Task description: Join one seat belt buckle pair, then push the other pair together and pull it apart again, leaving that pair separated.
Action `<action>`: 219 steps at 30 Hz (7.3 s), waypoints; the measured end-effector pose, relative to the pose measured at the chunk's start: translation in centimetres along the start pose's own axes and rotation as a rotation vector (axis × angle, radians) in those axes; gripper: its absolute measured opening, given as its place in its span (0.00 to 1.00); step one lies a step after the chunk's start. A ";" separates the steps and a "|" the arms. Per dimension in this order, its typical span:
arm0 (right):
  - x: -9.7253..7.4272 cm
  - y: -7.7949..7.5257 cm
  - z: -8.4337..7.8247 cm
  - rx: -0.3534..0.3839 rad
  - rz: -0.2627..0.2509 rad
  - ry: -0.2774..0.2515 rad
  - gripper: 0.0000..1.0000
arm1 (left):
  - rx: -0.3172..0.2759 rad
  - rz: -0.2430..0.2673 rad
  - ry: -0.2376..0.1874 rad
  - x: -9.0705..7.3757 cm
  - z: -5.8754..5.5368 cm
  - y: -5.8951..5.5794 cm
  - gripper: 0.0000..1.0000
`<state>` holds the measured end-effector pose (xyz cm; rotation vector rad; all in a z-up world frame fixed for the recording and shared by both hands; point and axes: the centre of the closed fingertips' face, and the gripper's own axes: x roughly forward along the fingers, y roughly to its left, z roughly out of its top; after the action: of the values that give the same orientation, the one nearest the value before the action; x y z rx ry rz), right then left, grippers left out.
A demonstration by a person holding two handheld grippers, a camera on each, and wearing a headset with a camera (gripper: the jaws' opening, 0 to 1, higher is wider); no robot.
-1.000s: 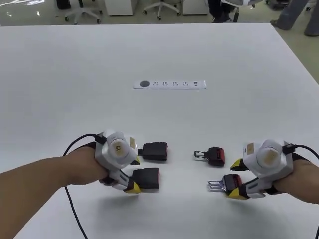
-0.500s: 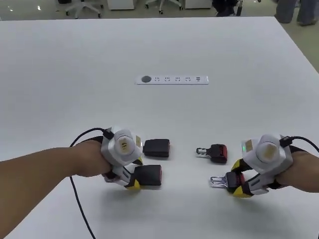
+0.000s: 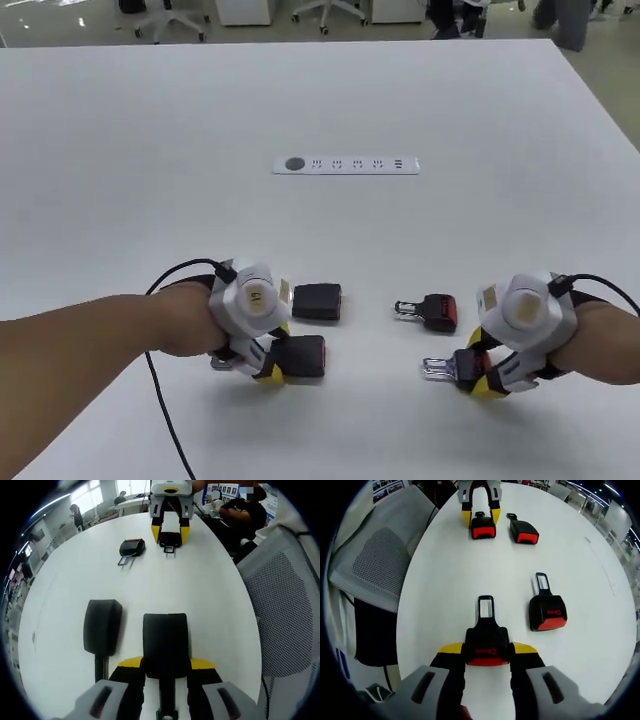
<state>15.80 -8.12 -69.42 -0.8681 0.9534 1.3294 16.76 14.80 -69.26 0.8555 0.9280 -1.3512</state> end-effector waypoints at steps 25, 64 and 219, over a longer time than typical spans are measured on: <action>0.2 0.3 0.0 -0.008 -0.010 -0.021 0.33 | -0.003 0.005 0.000 0.2 0.1 -0.6 0.32; 1.6 0.6 3.8 0.046 -0.029 -0.075 0.33 | -0.018 0.011 0.030 0.5 -0.4 -0.6 0.32; 6.5 0.5 15.1 -0.025 -0.053 -0.211 0.31 | 0.038 0.005 0.069 0.6 0.4 -0.6 0.30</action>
<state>16.34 8.33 -69.70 -0.7500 0.7459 1.3605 16.19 14.14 -69.68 0.9383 0.9556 -1.3451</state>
